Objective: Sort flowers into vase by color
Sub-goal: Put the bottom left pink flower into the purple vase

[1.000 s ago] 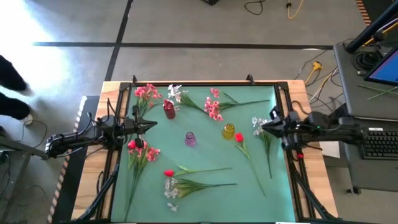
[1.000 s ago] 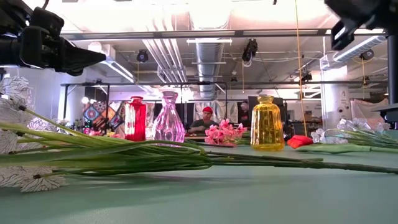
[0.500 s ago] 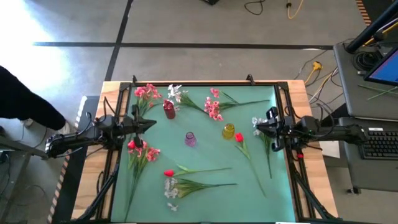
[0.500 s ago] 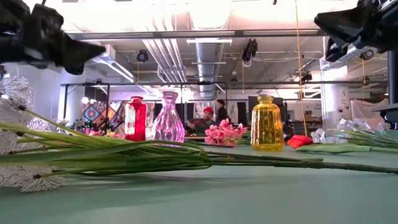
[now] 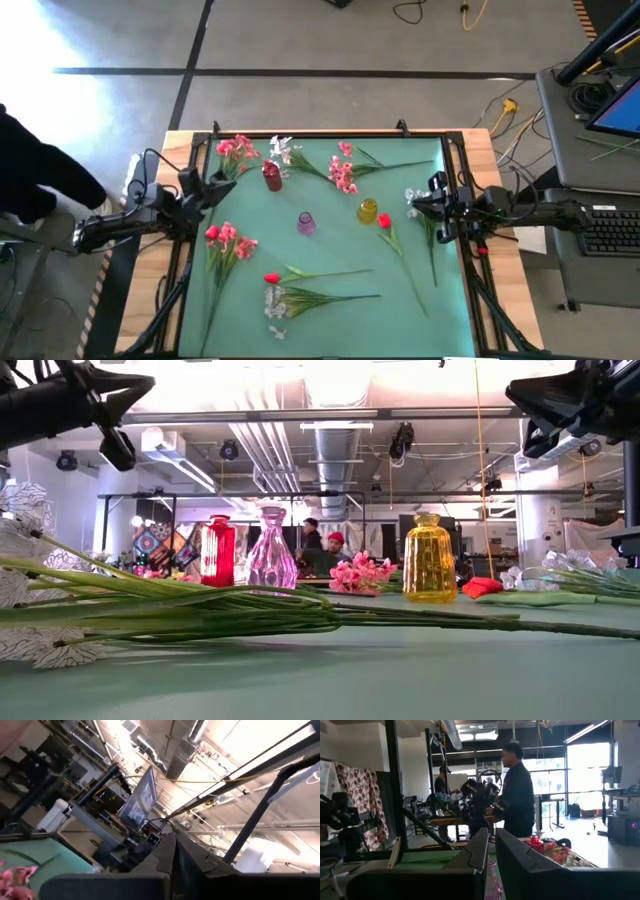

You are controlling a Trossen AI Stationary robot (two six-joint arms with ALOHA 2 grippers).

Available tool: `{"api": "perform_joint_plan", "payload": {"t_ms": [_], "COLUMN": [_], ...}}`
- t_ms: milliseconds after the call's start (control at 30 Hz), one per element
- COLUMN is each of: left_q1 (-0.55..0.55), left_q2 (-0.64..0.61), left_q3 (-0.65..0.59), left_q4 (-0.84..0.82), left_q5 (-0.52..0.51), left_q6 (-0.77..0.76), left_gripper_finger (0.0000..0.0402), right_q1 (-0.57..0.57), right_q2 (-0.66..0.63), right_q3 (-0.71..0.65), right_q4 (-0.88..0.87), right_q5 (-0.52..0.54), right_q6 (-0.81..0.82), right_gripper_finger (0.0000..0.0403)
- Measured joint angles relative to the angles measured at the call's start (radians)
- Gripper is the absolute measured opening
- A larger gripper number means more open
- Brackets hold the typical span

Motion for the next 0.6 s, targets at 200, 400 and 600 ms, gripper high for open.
{"api": "perform_joint_plan", "payload": {"t_ms": [200, 400, 600], "left_q1": [-0.002, -0.004, -0.009], "left_q2": [0.035, 0.076, 0.165], "left_q3": [0.000, 0.000, 0.114], "left_q4": [-0.002, 0.041, -0.263], "left_q5": [0.095, 0.198, 0.153], "left_q6": [-0.143, -0.167, -0.278], "left_gripper_finger": [0.0000, 0.0000, 0.0000], "right_q1": [0.000, 0.000, 0.000], "right_q2": [0.005, 0.005, 0.006], "right_q3": [0.000, 0.000, 0.000], "right_q4": [-0.002, 0.007, 0.008], "right_q5": [-0.001, -0.001, -0.001], "right_q6": [-0.011, 0.130, 0.195], "right_gripper_finger": [0.0029, 0.0029, 0.0029]}}
